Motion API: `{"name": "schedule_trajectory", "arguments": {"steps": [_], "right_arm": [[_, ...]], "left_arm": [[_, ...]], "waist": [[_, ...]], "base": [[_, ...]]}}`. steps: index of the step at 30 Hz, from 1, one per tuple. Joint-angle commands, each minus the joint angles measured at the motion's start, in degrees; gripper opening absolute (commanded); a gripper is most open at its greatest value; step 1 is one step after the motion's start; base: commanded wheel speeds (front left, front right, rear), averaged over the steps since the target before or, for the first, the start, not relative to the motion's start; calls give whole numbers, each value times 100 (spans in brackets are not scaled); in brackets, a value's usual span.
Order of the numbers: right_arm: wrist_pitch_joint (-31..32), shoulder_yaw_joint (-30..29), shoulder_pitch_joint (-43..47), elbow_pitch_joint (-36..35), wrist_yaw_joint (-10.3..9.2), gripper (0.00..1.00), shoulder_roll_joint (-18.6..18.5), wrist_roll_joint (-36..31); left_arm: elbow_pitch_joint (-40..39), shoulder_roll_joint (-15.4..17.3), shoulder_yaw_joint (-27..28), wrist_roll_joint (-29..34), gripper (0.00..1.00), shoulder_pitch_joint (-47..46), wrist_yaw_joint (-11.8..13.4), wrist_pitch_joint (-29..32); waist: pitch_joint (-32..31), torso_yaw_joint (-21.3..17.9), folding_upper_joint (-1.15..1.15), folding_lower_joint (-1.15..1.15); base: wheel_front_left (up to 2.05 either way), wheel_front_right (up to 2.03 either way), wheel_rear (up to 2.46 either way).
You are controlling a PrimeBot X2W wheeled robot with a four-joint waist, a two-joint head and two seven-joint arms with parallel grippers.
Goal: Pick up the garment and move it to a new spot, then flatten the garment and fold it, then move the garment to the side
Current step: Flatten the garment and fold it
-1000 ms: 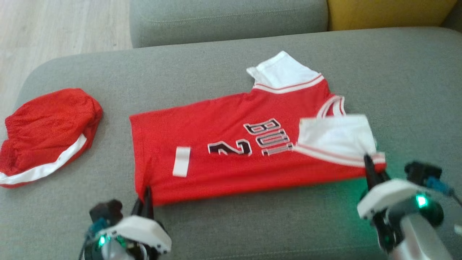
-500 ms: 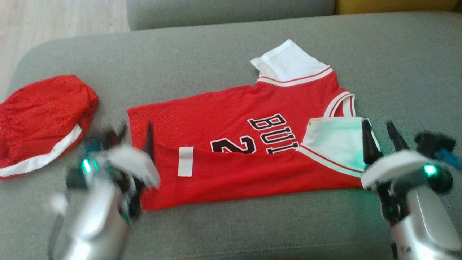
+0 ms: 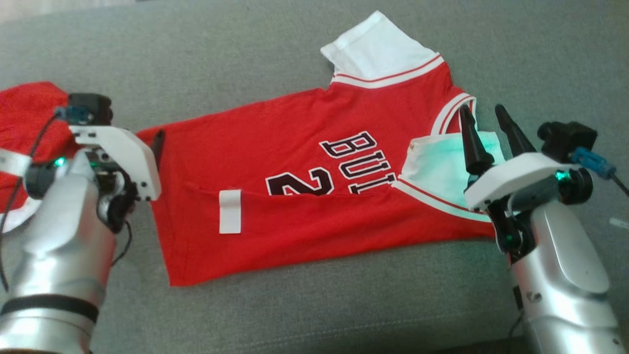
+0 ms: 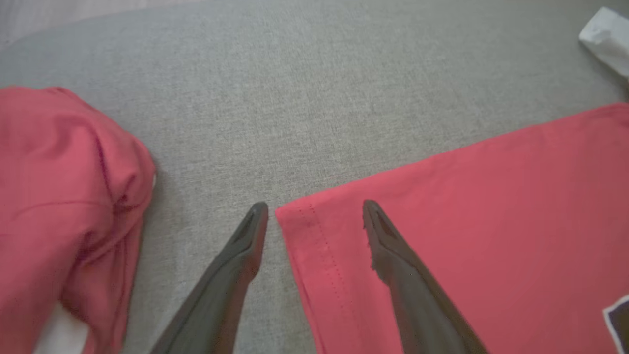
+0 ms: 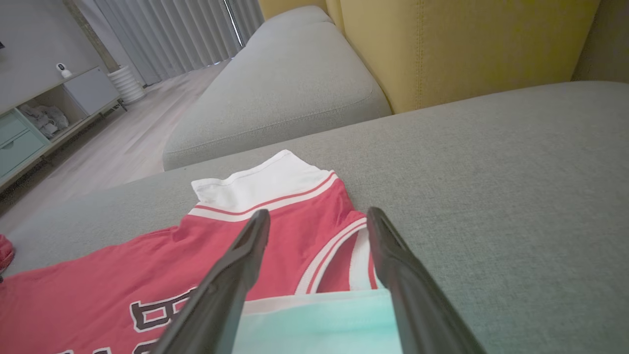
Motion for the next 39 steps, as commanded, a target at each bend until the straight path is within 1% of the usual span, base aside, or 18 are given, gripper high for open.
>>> {"name": "schedule_trajectory", "arguments": {"steps": [1, 4, 10, 11, 12, 13, 14, 21, 26, 27, 31, 39], "right_arm": [[-59, 155, -300, -156, 37, 100, 57, 48], [-105, 181, -421, -116, 37, 100, 61, 62], [-167, 203, -568, -31, 37, 100, 67, 82], [-173, 193, -628, 0, 37, 100, 68, 84], [-166, 187, -664, 16, 37, 100, 66, 81], [-152, 184, -707, 32, 37, 100, 53, 68], [-132, 172, -758, 48, 37, 100, 41, 59], [73, 54, -1327, 230, 37, 100, -164, -82], [361, 38, -1947, 544, 37, 100, -390, -246], [497, 123, -2214, 701, 37, 100, -508, -401], [754, 187, -2704, 1055, 37, 100, -653, -629], [1247, 68, -3442, 1900, 37, 100, -947, -1020]], "left_arm": [[-71, 320, 120, -6, 100, -365, -70, 61], [81, 408, 33, 1, 100, -496, -147, 142], [312, 463, -100, 26, 100, -584, -197, 207], [363, 462, -135, 24, 98, -613, -209, 177], [388, 463, -155, 26, 66, -625, -214, 159], [416, 454, -183, 22, 17, -638, -224, 166], [445, 443, -213, 10, 0, -646, -234, 181], [337, 252, -425, -115, 0, -745, -286, 30], [114, 123, -610, -200, 0, -839, -300, -202], [8, 75, -675, -224, 0, -875, -302, -326], [-192, -21, -797, -261, 0, -947, -303, -541], [-622, -265, -1021, -342, 0, -1063, -304, -809]], "waist": [[132, -87, 0, 0], [242, -126, 0, 0], [328, -150, 0, 0], [352, -136, 0, 0], [362, -124, 0, 0], [376, -107, 0, 0], [388, -88, 0, 0], [585, 190, 0, 0], [803, 483, 0, 0], [879, 612, 0, 0], [1048, 862, 0, 0], [1445, 1371, 0, 0]], "base": [[0, 0, 0], [0, 0, 0], [0, 0, 0], [0, 0, 0], [0, 0, 0], [0, 0, 0], [0, 0, 0], [0, 0, 0], [0, 0, 0], [0, 0, 0], [0, 0, 0], [0, 0, 0]]}}
